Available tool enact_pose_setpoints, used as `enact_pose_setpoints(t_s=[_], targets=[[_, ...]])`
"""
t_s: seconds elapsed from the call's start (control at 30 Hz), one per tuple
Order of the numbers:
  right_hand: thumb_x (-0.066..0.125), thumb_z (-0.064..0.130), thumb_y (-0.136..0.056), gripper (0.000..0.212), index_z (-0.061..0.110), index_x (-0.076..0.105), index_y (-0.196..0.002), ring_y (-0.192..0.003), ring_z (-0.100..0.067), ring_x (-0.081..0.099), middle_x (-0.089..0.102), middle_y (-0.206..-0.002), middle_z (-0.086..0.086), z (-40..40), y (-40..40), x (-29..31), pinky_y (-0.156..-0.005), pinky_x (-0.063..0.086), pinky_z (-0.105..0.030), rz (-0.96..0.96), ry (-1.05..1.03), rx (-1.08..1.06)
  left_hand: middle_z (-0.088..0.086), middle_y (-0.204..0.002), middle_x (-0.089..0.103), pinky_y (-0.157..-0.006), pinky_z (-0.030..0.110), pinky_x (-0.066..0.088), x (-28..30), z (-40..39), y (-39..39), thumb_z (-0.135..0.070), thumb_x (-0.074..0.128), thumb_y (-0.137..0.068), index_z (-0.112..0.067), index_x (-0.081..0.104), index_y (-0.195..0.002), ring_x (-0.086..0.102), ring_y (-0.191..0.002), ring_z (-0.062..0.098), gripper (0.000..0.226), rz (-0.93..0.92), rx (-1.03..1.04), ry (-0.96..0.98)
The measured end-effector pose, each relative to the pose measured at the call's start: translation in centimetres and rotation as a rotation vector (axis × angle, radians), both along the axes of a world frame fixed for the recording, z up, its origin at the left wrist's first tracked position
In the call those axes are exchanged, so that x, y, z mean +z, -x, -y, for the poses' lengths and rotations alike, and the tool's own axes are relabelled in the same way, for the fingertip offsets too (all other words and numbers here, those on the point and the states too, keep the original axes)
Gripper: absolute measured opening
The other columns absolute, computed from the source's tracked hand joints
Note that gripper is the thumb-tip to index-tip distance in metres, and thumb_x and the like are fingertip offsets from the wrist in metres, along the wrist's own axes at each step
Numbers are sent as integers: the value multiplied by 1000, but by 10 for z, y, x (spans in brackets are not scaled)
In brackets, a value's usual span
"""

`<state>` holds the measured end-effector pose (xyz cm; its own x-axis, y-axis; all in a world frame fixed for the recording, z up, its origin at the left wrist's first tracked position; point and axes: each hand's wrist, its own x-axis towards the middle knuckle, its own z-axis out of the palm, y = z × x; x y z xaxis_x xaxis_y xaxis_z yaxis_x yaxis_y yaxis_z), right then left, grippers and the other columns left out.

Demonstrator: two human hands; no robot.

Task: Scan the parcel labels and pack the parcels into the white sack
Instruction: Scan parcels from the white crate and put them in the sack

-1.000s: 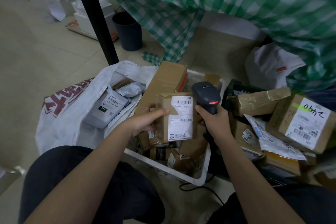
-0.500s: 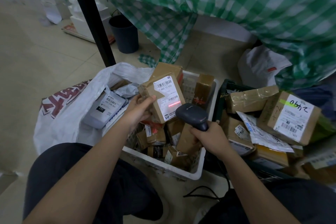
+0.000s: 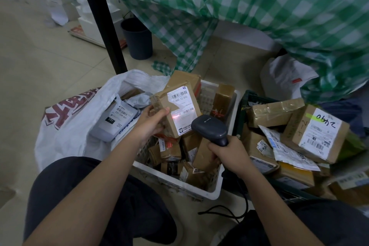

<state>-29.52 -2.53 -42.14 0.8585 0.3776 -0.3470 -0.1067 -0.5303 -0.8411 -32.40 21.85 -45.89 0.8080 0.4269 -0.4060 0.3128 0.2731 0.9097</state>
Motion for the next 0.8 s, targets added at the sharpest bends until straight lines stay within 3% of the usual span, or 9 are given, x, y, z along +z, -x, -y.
enact_pose_setpoints(t_s=[0.13, 0.27, 0.4, 0.53, 0.67, 0.73, 0.8], targets=[[65, 8, -84, 14, 6, 64, -71, -47, -5, 61, 63, -57, -6, -3, 0, 1, -50, 47, -15, -5, 7, 12, 6, -128, 60, -81, 28, 54, 0, -2, 3, -33, 70, -85, -20, 38, -139, 63, -107, 16, 64, 0, 4, -5], [65, 10, -86, 14, 4, 63, -73, -47, -7, 59, 62, -60, -10, -8, 1, 2, -49, 47, -17, -16, -14, -14, 5, -128, 58, -87, 30, 52, 0, -4, 7, -32, 69, -86, -20, 37, -140, 61, -109, 18, 64, 10, 17, -6], [65, 13, -88, 9, 4, 63, -91, -48, -12, 60, 65, -71, -17, -19, 2, 4, -49, 47, -22, 3, -55, -34, 2, -124, 58, -80, 26, 51, 3, -11, 12, -32, 68, -87, -19, 38, -138, 61, -96, 10, 61, 26, 50, -25], [66, 12, -87, 6, 12, 62, -83, -52, -14, 60, 63, -68, -11, -41, -4, 10, -52, 49, -25, 57, -93, -57, -2, -123, 60, -75, 23, 52, 10, -30, 17, -33, 69, -86, -22, 43, -131, 61, -96, 6, 53, 56, 167, -45], [69, 16, -82, 15, 1, 65, -84, -62, -26, 61, 64, -71, -20, -77, -16, 10, -62, 49, -38, 60, -90, -79, -2, -129, 58, -94, 37, 52, 22, -64, 19, -41, 74, -79, -20, 43, -138, 59, -112, 17, 70, 69, 314, -134], [70, 14, -80, 17, -2, 64, -79, -62, -27, 63, 64, -68, -23, -99, -20, 8, -62, 49, -36, 49, -103, -88, -5, -130, 51, -96, 38, 50, 27, -86, 23, -44, 76, -77, -22, 42, -139, 55, -114, 18, 74, 34, 361, -246], [68, 9, -82, 13, 1, 63, -73, -52, -17, 61, 61, -60, -14, -118, -22, 7, -55, 48, -28, 41, -118, -84, -3, -135, 47, -95, 44, 51, 28, -106, 28, -56, 78, -66, -26, 43, -137, 55, -114, 20, 85, -21, 339, -356]])
